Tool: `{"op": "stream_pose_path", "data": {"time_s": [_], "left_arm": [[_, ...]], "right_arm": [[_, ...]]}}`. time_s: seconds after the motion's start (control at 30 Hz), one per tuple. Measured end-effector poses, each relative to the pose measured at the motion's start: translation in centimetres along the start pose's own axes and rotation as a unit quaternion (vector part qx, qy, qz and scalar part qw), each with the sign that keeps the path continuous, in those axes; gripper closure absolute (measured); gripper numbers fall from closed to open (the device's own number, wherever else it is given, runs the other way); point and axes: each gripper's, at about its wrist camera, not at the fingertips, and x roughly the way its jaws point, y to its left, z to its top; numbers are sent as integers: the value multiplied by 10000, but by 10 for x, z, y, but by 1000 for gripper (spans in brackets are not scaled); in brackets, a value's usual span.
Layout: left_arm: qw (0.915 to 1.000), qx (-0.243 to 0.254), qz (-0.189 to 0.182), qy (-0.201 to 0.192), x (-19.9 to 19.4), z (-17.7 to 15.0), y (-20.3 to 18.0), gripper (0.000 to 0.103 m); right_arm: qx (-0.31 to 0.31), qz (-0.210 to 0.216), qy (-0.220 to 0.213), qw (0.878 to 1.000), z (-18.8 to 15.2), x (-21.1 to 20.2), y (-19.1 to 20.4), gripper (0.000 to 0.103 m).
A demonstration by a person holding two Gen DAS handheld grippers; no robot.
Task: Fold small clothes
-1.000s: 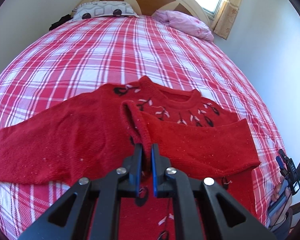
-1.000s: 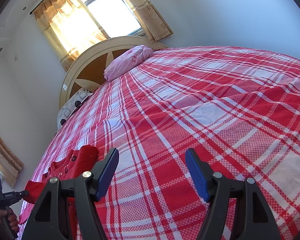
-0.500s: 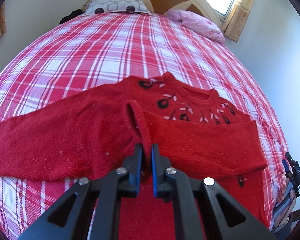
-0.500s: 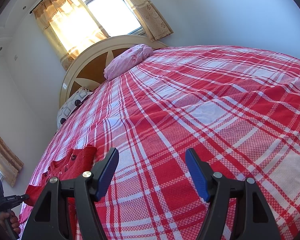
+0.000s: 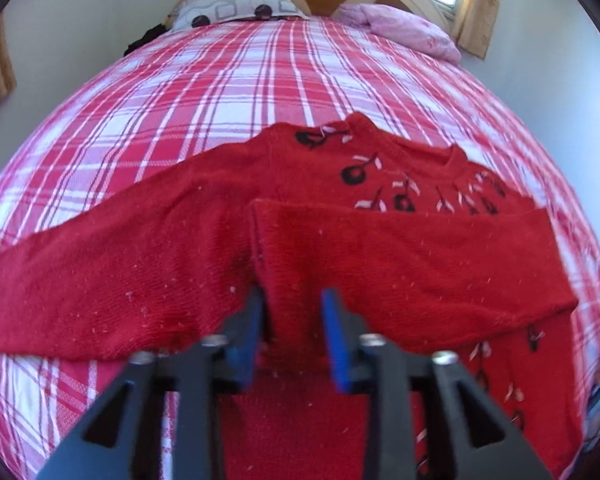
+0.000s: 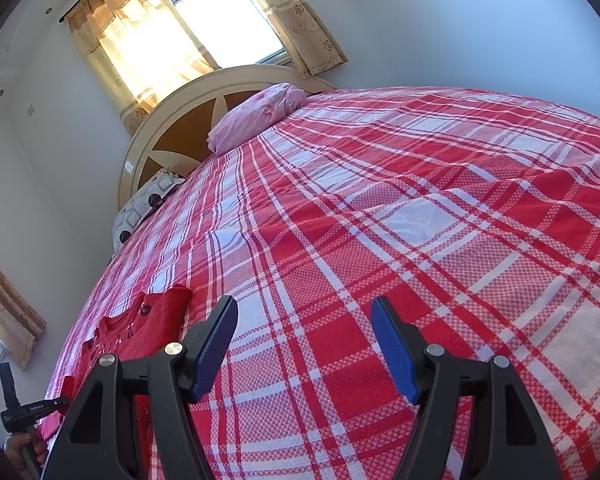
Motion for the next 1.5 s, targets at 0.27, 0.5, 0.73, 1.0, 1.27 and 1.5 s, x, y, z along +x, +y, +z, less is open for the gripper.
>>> {"op": "stream_pose_path", "data": {"time_s": [0.27,0.5,0.73,1.0,1.27,1.5], "left_arm": [[9974,591,350,-239,-12,-10,-1,31],[9975,538,449,-103,0,-20,9,31],[9987,407,224,-191,1,-26,16,29],[9993,268,76,-250,5,-32,21,12],[9984,485,191,-237,8,-36,11,1],[9989,403,112,-205,10,-36,17,0]], "right_arm": [[-35,-13,15,10000,0,1,1,33],[-164,-70,11,9998,-1,0,5,33],[-716,-134,-204,9971,0,-14,31,33],[-2462,743,760,9634,-34,-1,165,33],[-3086,967,2084,9230,-88,46,214,33],[-3215,732,2273,9163,-90,36,222,33]]}}
